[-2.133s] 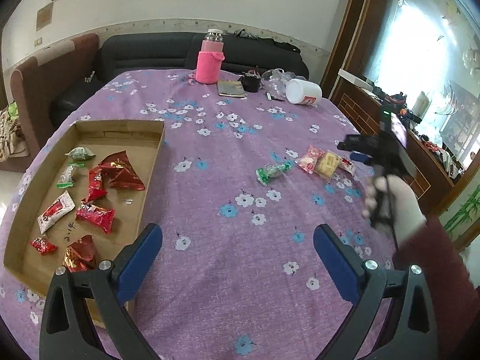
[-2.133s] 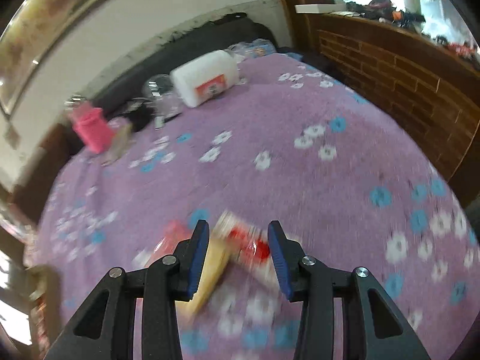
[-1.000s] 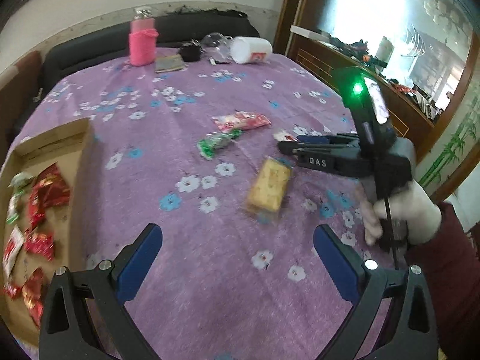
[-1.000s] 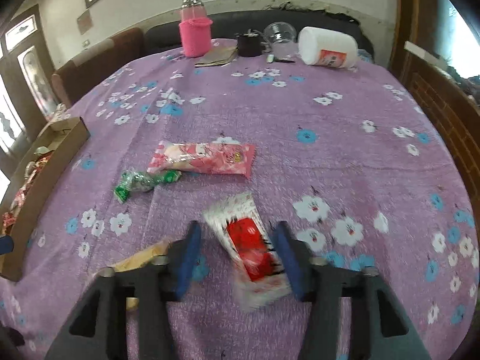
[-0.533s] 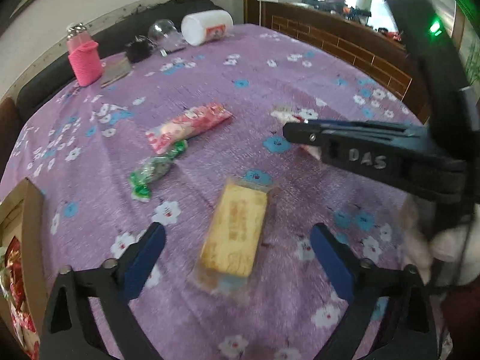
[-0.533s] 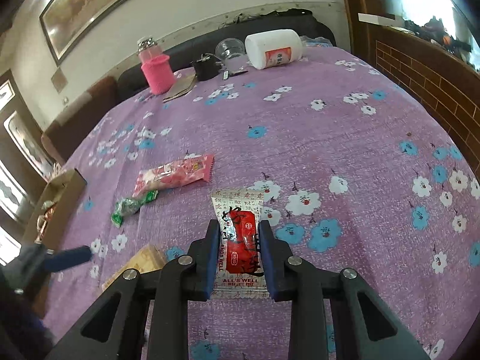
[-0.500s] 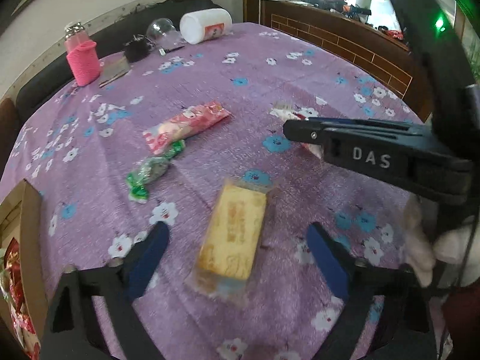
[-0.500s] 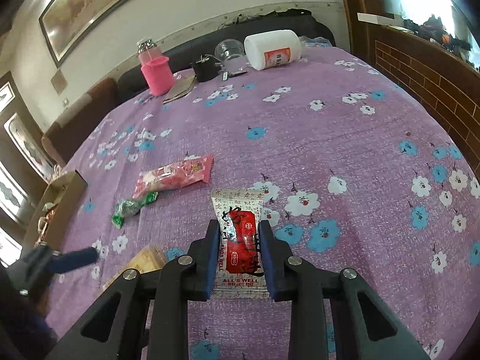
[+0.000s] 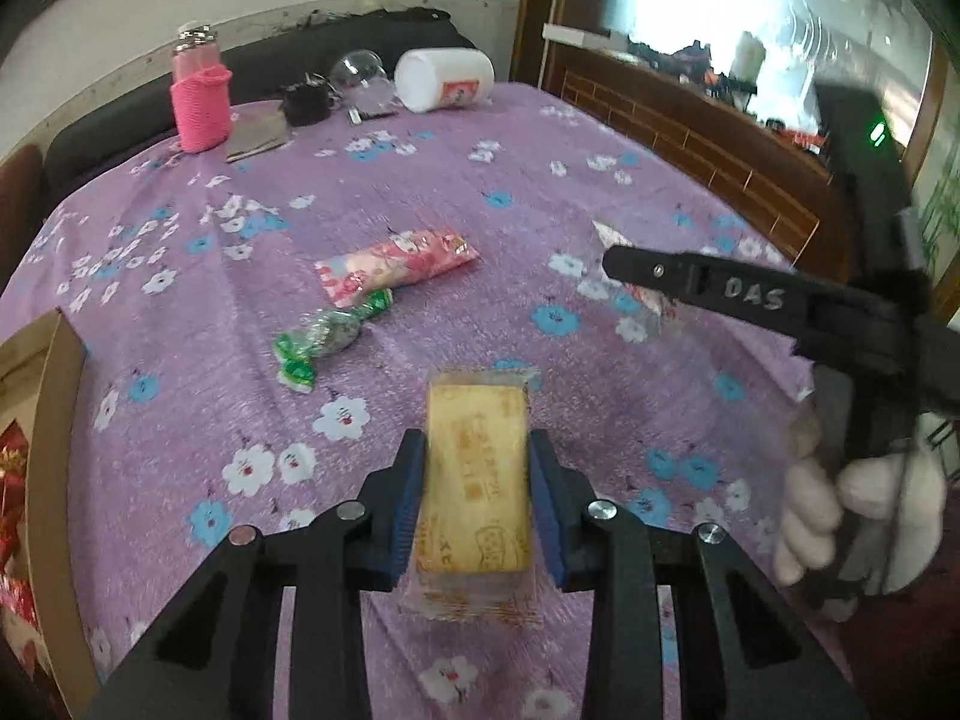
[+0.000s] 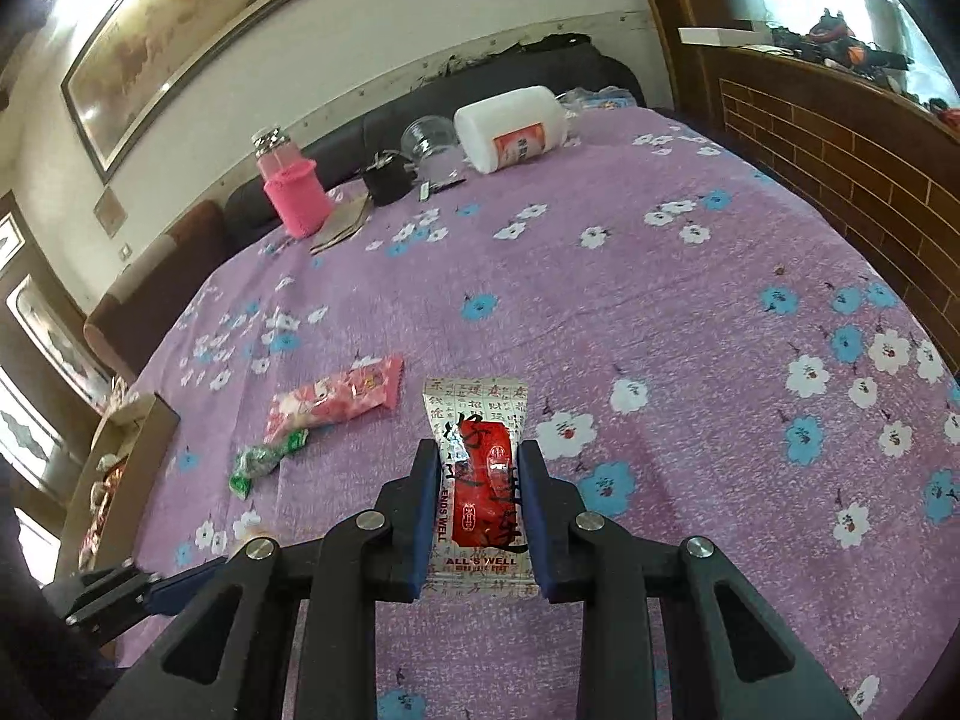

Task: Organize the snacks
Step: 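Carry the red-and-white packet and yellow wafer into the tray, open both grippers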

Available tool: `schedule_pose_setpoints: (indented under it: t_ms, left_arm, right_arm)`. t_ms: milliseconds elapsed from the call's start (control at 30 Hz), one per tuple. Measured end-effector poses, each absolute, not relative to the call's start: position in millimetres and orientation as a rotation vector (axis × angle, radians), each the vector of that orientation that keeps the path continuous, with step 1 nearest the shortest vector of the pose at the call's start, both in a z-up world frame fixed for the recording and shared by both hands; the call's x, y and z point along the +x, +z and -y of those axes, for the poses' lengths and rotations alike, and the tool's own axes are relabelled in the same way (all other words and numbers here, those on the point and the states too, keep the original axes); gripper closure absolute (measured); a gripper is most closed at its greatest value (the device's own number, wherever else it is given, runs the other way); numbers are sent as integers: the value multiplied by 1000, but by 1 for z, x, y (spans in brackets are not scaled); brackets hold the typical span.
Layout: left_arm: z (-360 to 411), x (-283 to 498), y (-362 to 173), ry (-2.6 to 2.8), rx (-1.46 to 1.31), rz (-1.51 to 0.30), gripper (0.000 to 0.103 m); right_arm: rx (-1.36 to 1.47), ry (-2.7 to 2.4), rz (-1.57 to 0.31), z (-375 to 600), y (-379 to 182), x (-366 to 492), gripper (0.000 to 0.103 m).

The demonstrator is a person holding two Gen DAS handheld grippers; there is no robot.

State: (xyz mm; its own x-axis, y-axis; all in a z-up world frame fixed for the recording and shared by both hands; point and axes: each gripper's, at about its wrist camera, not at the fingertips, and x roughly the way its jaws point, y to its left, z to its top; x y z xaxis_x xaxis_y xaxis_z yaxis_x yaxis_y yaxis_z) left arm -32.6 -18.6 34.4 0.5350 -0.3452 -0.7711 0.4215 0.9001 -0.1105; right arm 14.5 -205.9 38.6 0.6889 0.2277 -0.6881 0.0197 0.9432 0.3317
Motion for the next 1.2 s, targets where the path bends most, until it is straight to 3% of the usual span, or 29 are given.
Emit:
schedule_pose_setpoints:
  t_ms: [467, 733, 1200]
  left_arm:
    - [-50, -75, 78, -414, -100, -774, 70]
    - [-110, -111, 122, -379, -235, -657, 70]
    - [-233, -130, 127, -178, -305, -600, 70]
  right_arm:
    - [409, 36, -777, 220, 46, -17, 76]
    - [459, 89, -680, 228, 110, -58, 75]
    - [303, 493, -830, 32, 110, -54, 75]
